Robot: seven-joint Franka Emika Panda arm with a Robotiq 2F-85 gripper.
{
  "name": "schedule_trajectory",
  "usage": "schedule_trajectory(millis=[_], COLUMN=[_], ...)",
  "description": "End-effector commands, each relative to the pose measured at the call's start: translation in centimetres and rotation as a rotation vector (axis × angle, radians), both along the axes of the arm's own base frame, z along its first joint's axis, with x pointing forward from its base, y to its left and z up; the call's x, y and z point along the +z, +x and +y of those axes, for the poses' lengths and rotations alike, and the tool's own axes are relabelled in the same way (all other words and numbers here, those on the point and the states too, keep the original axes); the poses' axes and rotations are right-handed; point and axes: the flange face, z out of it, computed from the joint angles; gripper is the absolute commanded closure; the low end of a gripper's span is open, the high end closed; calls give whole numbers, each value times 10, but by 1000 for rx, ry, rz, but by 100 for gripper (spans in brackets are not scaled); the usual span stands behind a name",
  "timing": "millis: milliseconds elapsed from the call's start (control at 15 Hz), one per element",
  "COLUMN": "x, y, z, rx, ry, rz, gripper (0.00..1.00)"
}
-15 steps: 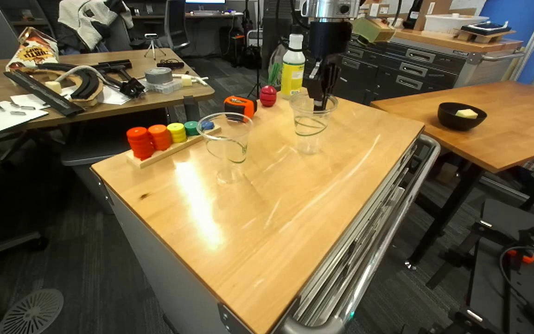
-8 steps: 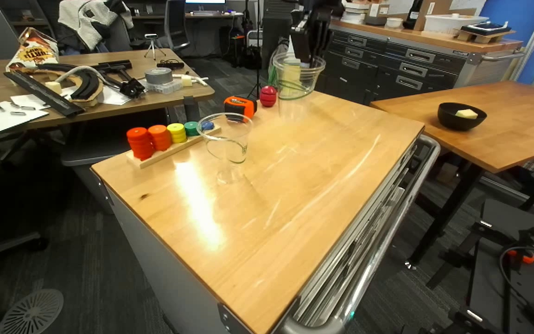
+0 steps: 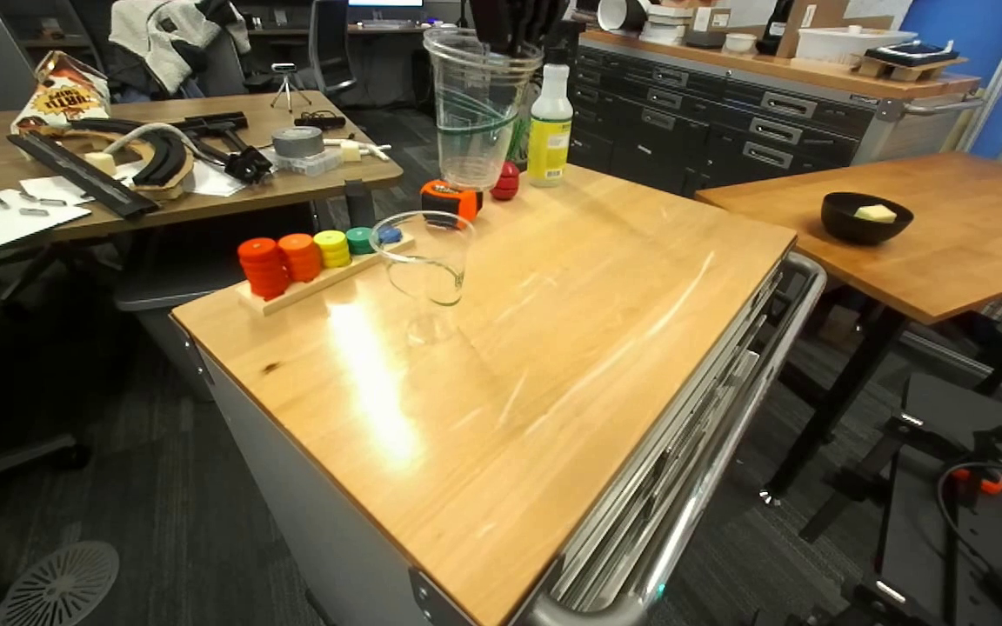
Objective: Stack all three clear cups together
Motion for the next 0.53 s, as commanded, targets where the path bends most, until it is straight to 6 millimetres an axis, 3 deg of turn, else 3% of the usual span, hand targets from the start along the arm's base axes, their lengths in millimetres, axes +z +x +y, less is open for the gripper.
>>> schedule_trajectory(millis=[0, 467], x=[13, -1], y=[2, -2], z=[29, 69], rx=[21, 93], ry=[22, -8], rz=[-12, -35], gripper=[99, 99])
